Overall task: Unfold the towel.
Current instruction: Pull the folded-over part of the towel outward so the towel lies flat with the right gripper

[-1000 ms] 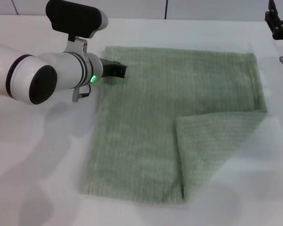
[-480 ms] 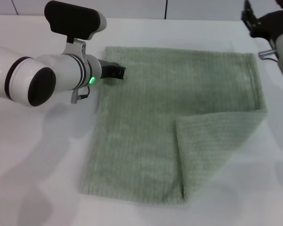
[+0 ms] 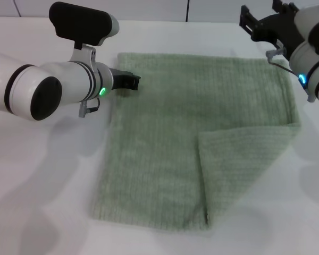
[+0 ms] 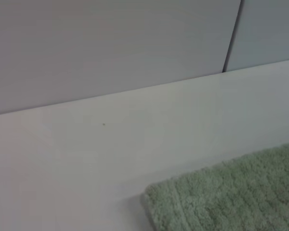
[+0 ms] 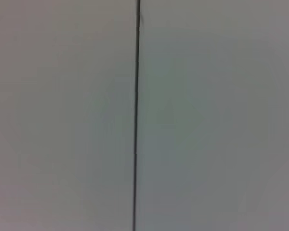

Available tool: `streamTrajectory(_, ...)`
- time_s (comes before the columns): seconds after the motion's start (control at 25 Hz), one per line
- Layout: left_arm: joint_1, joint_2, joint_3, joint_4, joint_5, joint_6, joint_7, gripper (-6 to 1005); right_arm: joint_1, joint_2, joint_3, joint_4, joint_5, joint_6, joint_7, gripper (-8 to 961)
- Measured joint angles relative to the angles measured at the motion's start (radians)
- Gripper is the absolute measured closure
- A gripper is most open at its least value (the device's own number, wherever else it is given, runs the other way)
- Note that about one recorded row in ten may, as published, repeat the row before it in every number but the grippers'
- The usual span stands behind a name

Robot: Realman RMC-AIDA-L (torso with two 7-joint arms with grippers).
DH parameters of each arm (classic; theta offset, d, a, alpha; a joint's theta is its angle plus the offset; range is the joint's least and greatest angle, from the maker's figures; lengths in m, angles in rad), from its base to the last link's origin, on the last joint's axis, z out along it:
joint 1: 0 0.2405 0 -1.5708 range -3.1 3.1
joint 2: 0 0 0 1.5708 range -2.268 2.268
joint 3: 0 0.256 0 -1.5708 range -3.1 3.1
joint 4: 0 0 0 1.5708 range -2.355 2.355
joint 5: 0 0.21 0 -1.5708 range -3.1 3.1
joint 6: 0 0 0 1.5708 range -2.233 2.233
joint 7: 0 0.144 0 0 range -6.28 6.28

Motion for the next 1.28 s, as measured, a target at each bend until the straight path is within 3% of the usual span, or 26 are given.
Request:
streamTrajectory(0.16,0.000,0.000,0.000,0.001,0.000,0.000,0.000,996,-0.019,-0.002,0.062,-0.110,-0.002,-0.199,-0.008,231)
streamTrajectory(0.2,0.000,0.000,0.000,0.001,0.000,0.000,0.000,996,-0.026,-0.003,0.094,-0.165,-0.004,-0.310,-0.010,231)
streamTrajectory(0.64,-0.001,0.001,0.000,-0.002,0.000,0.001,0.000,995,-0.025,-0.007,0.202,-0.384,-0.007,-0.730,-0.057,231)
streamTrajectory(1.0,0.000,0.001,0.001,-0.007,0.004,-0.003,0.001,995,0.114,-0.007,0.339,-0.435,-0.008,-1.168,-0.088,232)
streamTrajectory(1.28,-0.001,0.001,0.002,-0.008,0.002,-0.005,0.001,996,0.183,-0.007,0.374,-0.436,-0.003,-1.356,-0.140,232)
